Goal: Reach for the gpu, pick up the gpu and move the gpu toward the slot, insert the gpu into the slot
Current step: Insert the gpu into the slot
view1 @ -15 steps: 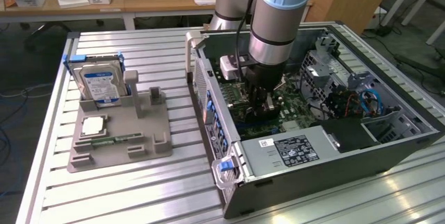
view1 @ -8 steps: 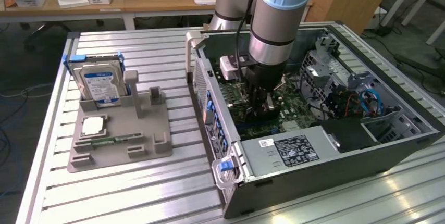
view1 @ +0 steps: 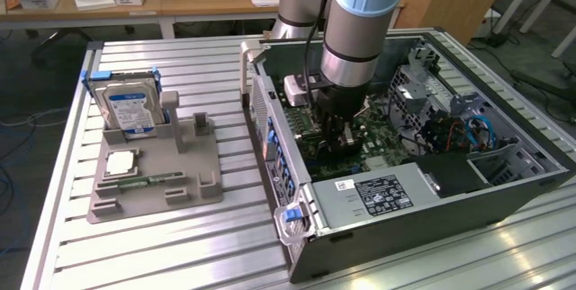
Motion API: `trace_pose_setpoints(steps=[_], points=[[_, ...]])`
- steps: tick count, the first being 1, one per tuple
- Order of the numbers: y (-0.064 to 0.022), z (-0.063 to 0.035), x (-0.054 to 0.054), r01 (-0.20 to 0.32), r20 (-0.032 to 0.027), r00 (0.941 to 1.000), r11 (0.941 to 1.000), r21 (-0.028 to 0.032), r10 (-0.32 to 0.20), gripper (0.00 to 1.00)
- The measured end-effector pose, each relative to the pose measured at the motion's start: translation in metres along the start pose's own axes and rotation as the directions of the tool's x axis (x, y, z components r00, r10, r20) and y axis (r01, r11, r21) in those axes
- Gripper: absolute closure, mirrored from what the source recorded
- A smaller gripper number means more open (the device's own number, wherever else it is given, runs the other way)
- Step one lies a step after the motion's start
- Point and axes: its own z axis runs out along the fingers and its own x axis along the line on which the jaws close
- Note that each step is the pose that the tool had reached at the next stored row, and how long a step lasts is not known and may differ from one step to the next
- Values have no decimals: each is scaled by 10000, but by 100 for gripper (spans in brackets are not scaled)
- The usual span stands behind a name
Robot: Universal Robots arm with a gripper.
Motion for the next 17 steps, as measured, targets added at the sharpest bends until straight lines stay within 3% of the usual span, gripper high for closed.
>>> trace_pose_setpoints(steps=[15, 17], points=[[1, 8, -3, -3, 23, 10000, 10000, 8, 3, 74], [4, 10, -3, -8, 22, 10000, 10000, 8, 8, 67]])
